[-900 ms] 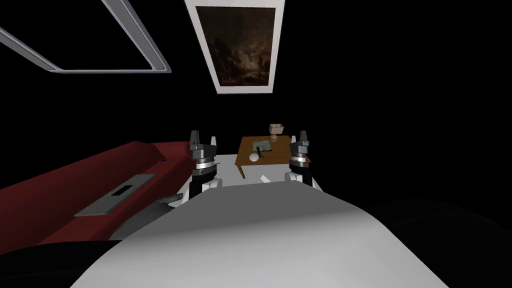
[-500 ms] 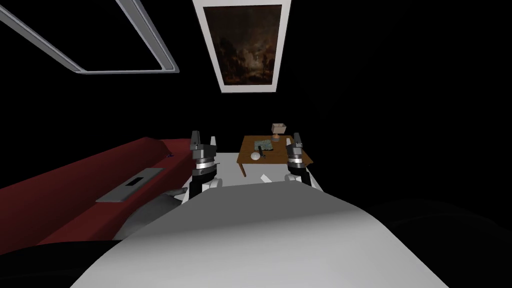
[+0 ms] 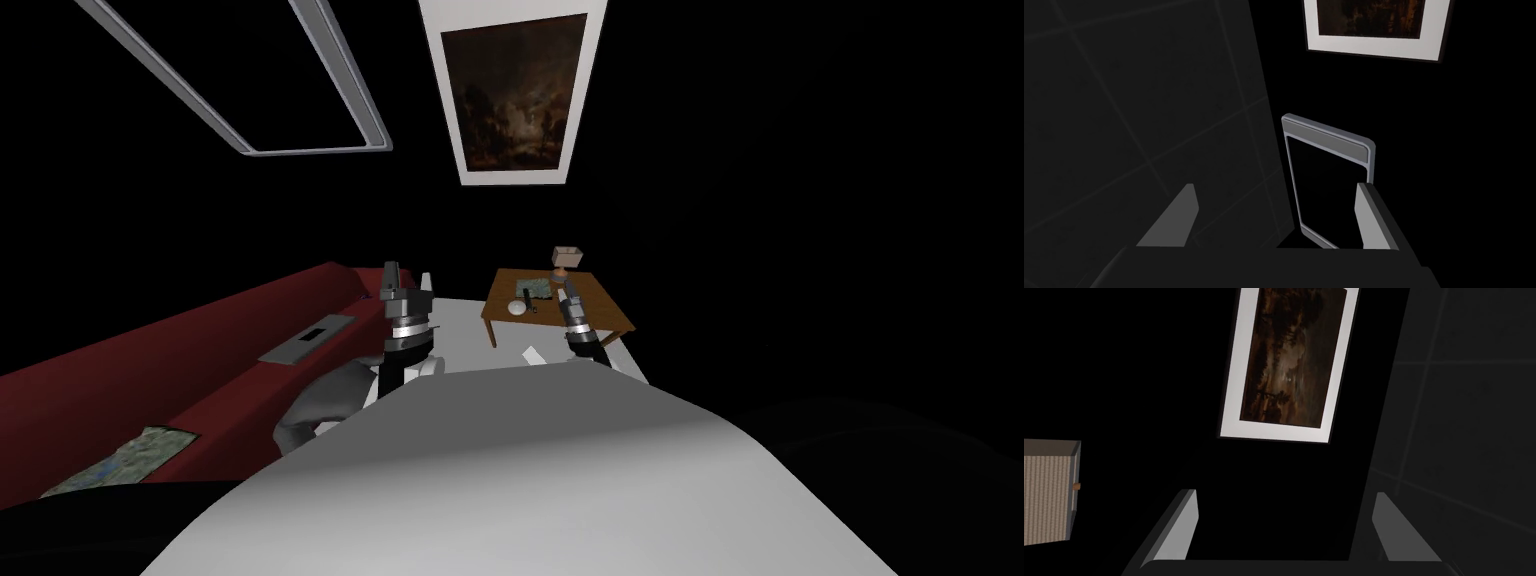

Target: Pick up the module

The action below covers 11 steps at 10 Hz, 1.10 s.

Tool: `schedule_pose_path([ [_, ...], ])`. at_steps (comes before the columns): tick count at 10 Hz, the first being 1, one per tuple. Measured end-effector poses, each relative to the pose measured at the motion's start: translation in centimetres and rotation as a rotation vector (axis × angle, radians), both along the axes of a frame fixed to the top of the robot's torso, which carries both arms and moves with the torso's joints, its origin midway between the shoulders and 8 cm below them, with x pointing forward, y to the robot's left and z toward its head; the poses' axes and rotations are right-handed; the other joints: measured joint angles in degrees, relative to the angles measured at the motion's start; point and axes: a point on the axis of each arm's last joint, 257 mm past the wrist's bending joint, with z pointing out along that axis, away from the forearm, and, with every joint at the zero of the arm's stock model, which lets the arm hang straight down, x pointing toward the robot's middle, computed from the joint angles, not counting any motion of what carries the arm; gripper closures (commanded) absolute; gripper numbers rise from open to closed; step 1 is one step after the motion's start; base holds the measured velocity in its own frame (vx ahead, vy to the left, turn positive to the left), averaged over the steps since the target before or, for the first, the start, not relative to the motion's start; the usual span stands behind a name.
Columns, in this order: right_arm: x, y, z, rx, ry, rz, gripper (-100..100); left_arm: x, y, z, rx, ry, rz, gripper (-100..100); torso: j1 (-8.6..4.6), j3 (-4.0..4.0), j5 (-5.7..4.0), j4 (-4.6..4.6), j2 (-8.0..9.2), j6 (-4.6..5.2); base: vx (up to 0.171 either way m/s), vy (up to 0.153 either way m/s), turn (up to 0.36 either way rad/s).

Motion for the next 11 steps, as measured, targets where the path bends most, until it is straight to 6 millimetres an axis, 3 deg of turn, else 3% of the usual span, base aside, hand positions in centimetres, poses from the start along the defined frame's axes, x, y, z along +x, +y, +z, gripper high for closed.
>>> schedule_pose_path([
  [5, -0.4, 3.3, -7.8, -0.137, 0.16, 0.097, -100, 0.0, 0.0, 0.0, 0.0, 0.0, 0.0, 0, 0.06, -0.03, 0.01, -0.01, -0.05, 0.01, -0.078, 0.0, 0.224],
  [6, -0.8, 4.1, -10.5, -0.179, 0.208, 0.122, -100, 0.0, 0.0, 0.0, 0.0, 0.0, 0.0, 0, 0.03, 0.0, 0.0, 0.0, 0.0, 0.0, -0.064, -0.02, 0.138],
  [9, -2.8, 5.2, -15.1, -0.257, 0.303, 0.182, -100, 0.0, 0.0, 0.0, 0.0, 0.0, 0.0, 0, -0.02, -0.09, 0.0, -0.03, -0.18, 0.05, -0.04, -0.009, 0.207],
  [11, -5.2, 6.4, -19.7, -0.34, 0.391, 0.239, -100, 0.0, 0.0, 0.0, 0.0, 0.0, 0.0, 0, 0.0, -0.08, 0.0, -0.03, -0.16, 0.01, -0.047, -0.003, 0.28],
])
